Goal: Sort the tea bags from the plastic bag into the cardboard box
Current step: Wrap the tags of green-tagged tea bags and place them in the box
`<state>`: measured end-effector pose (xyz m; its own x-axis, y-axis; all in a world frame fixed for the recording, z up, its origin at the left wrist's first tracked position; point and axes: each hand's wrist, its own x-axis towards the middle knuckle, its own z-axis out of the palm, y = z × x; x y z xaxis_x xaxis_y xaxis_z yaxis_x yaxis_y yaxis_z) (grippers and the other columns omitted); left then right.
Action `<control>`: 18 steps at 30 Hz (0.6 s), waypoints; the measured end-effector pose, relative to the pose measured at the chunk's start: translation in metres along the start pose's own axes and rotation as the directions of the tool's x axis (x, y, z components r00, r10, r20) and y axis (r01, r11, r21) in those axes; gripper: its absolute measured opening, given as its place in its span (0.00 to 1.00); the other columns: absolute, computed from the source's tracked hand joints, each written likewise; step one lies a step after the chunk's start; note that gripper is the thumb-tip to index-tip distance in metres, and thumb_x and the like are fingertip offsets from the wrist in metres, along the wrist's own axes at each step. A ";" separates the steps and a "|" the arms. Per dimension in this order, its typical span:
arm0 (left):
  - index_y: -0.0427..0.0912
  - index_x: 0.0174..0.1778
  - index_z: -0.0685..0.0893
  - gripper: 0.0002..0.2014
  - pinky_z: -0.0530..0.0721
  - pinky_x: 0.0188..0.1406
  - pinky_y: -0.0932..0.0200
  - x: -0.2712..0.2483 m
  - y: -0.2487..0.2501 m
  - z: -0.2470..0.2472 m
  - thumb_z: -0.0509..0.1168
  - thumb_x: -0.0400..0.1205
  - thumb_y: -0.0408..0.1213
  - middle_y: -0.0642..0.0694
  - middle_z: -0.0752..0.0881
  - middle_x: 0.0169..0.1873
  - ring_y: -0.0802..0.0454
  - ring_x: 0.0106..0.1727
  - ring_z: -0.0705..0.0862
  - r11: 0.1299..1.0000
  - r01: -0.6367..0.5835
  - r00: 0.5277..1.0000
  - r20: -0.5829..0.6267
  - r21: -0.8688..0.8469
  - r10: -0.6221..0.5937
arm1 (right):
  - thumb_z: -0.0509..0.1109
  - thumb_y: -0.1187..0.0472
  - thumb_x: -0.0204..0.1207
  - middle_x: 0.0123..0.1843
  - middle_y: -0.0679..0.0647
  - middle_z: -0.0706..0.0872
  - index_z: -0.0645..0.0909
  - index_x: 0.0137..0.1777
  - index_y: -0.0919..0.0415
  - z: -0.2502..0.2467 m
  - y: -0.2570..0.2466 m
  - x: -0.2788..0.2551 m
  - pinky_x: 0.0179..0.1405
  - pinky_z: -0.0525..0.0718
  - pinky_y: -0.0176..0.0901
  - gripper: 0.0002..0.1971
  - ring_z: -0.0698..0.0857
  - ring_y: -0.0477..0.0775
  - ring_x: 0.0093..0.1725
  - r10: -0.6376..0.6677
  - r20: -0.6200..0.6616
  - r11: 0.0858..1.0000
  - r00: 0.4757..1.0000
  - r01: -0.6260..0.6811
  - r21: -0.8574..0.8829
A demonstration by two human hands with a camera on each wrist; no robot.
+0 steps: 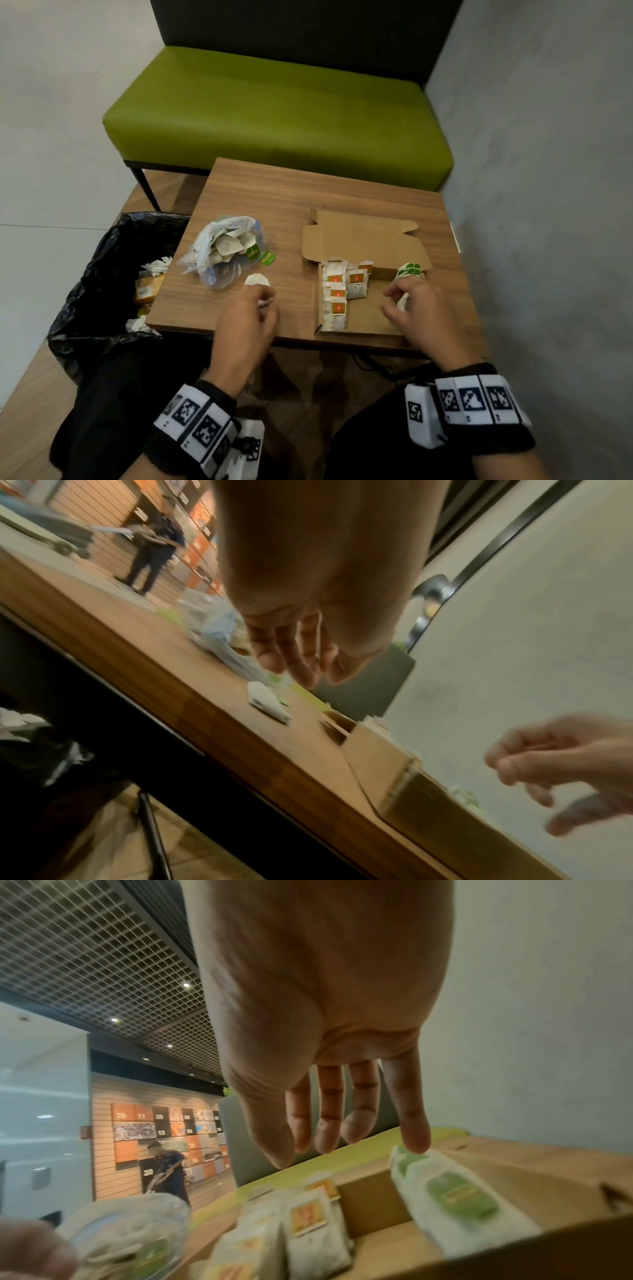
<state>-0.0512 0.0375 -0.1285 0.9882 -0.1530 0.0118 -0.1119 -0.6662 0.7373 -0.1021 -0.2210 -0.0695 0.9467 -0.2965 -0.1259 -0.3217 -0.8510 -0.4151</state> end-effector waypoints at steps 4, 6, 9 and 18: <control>0.45 0.58 0.84 0.11 0.84 0.45 0.50 0.022 -0.020 -0.007 0.68 0.82 0.44 0.54 0.83 0.38 0.52 0.43 0.84 0.977 0.170 0.984 -0.081 0.132 -0.161 | 0.71 0.47 0.79 0.49 0.38 0.81 0.85 0.58 0.45 0.018 -0.024 -0.016 0.36 0.71 0.33 0.10 0.74 0.34 0.39 -0.065 0.045 0.998 0.997 0.065 -0.007; 0.42 0.56 0.84 0.14 0.81 0.43 0.52 0.030 -0.022 -0.004 0.68 0.82 0.48 0.51 0.84 0.36 0.50 0.43 0.83 0.957 0.214 0.977 -0.065 0.198 -0.205 | 0.70 0.46 0.80 0.49 0.38 0.81 0.83 0.61 0.45 0.026 -0.037 -0.022 0.33 0.65 0.28 0.12 0.73 0.34 0.38 -0.076 0.084 0.997 0.994 0.078 -0.020; 0.42 0.56 0.84 0.18 0.82 0.44 0.51 0.038 -0.025 0.003 0.68 0.81 0.53 0.46 0.87 0.42 0.48 0.45 0.84 0.934 0.257 0.966 -0.045 0.250 -0.254 | 0.69 0.45 0.80 0.50 0.38 0.82 0.83 0.63 0.44 0.038 -0.050 -0.028 0.36 0.67 0.28 0.13 0.76 0.37 0.42 -0.094 0.097 0.995 0.991 0.097 -0.025; 0.53 0.42 0.79 0.10 0.86 0.46 0.45 0.027 -0.026 0.006 0.75 0.74 0.43 0.53 0.83 0.44 0.53 0.44 0.83 0.957 0.281 0.959 0.023 0.070 -0.283 | 0.68 0.44 0.80 0.48 0.36 0.81 0.84 0.60 0.43 0.047 -0.055 -0.033 0.48 0.81 0.39 0.13 0.78 0.38 0.51 -0.143 0.049 0.990 0.989 0.143 0.000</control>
<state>-0.0226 0.0463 -0.1509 0.9767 0.0246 -0.2130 0.1628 -0.7316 0.6620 -0.1144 -0.1442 -0.0844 0.9826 -0.1501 -0.1096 -0.1830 -0.8845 -0.4292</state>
